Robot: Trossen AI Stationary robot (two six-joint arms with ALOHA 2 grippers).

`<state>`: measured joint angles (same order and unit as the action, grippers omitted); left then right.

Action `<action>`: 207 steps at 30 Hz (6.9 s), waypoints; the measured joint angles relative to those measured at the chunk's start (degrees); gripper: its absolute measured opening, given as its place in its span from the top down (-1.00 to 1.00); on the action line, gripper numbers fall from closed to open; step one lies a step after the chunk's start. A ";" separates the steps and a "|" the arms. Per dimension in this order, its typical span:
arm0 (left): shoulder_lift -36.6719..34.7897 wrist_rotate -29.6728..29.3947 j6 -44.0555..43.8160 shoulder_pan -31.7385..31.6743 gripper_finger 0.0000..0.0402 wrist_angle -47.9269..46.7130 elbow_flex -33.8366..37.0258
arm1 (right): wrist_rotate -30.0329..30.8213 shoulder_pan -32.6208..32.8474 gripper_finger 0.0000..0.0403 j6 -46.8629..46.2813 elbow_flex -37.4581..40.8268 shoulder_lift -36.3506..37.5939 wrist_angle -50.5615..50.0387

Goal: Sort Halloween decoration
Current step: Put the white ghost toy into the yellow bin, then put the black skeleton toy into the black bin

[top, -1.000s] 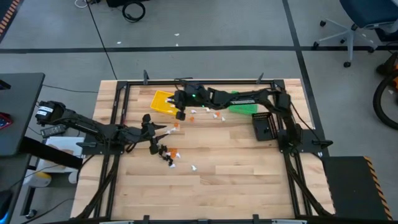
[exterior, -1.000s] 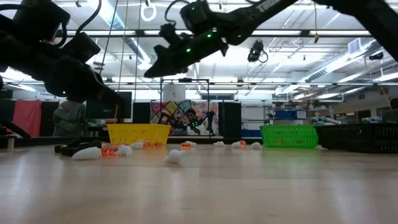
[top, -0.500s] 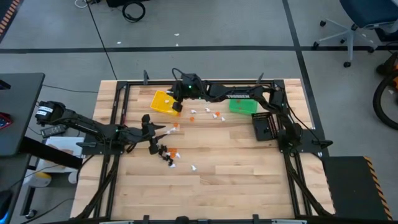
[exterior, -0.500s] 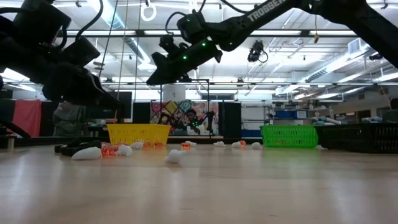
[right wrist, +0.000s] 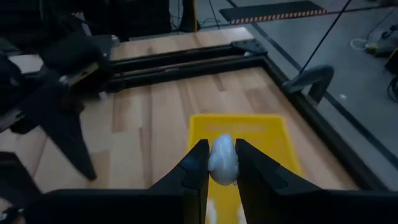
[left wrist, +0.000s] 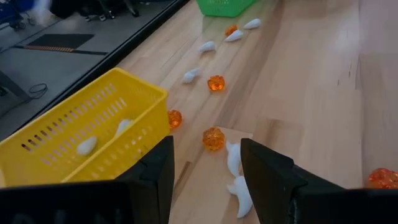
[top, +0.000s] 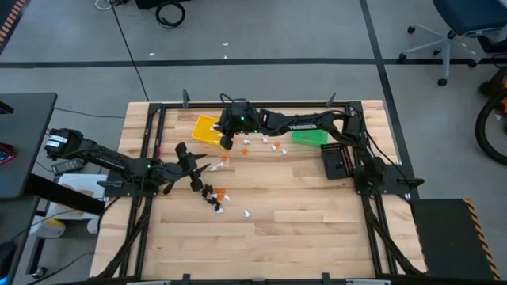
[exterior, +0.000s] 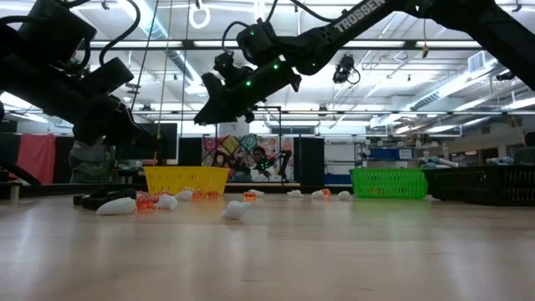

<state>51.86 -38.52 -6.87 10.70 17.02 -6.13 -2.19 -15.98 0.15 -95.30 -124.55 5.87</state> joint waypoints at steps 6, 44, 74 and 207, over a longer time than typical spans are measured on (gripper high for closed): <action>0.00 -0.01 -0.54 0.02 0.20 -0.01 0.00 | 2.77 1.02 0.65 -0.22 5.22 0.00 6.07; -0.02 0.19 -1.84 0.02 0.20 0.10 0.00 | 2.21 -1.20 0.32 4.90 10.34 5.97 7.11; -0.02 12.91 4.40 0.04 0.20 11.67 -0.02 | 17.50 9.77 0.33 -4.02 51.14 32.00 20.71; 20.06 19.96 -12.29 15.02 0.98 -30.09 -19.67 | 26.10 24.65 0.33 -4.72 70.18 31.87 53.46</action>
<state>71.92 -18.56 -19.17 25.71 -13.07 -25.80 23.91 8.67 -4.57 -25.12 -92.68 59.34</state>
